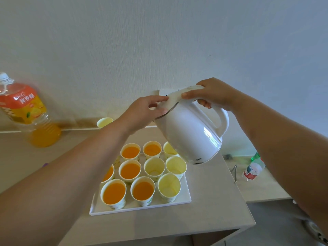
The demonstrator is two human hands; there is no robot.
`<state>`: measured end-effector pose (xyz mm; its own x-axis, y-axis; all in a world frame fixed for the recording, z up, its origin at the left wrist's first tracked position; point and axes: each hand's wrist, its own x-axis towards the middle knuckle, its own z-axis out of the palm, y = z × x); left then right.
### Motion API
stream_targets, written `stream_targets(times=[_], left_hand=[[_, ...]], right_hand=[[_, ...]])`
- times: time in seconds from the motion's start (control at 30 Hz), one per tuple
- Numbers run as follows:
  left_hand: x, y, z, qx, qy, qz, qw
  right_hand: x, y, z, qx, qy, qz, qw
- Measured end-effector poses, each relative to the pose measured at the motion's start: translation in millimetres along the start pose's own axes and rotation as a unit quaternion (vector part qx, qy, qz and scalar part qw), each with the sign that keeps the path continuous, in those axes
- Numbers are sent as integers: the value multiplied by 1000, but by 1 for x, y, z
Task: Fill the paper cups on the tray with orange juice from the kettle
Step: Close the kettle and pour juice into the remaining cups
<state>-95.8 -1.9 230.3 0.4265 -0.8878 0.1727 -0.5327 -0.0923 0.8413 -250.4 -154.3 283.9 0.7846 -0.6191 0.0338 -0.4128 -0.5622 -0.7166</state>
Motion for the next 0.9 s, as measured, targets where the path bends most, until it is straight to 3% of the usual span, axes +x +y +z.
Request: stream_targets(times=[0.9], left_hand=[[-47, -15, 18, -51, -80, -21, 995]], right_hand=[[-42, -3, 9, -104, -65, 5, 992]])
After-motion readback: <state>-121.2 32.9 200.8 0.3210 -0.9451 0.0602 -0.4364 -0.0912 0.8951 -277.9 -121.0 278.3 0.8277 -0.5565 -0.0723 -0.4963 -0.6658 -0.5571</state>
